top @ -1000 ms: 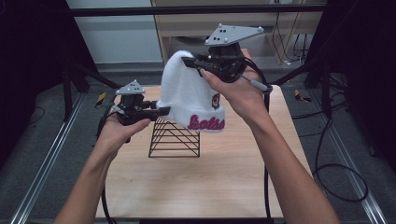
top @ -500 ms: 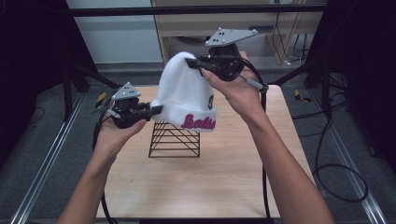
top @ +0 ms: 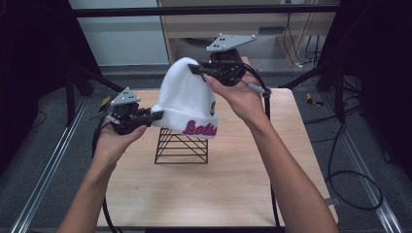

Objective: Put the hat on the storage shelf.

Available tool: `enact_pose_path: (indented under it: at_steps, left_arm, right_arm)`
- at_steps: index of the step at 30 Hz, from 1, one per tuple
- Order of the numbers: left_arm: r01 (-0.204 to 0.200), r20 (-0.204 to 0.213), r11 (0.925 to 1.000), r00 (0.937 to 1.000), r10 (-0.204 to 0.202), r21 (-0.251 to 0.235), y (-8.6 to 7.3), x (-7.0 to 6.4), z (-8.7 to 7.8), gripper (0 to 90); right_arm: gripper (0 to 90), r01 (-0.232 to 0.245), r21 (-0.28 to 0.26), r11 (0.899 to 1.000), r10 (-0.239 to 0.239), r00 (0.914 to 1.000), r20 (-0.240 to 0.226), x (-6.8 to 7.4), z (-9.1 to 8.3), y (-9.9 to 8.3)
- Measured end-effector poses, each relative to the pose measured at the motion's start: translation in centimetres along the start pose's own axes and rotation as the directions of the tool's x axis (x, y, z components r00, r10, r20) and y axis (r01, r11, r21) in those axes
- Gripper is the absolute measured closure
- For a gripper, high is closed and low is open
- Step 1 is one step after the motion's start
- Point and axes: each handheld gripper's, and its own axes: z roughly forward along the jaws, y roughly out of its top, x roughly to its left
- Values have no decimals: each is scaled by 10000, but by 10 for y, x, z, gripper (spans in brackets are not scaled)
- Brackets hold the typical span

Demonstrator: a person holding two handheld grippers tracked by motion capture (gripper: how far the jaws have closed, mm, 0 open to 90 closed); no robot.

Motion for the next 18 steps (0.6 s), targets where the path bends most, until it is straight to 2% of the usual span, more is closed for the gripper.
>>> enact_pose_path:
  at_steps: [12,18]
  left_arm:
    - [260,-433,9997,9987,-257,46,-13,11,6,723]
    - [424,-513,9991,9978,-425,-39,-16,15,10,722]
  right_arm:
    - [834,45,328,9995,-44,10000,-51,1,14,-10]
    - [833,69,409,9991,-69,10000,-4,-2,18,-13]
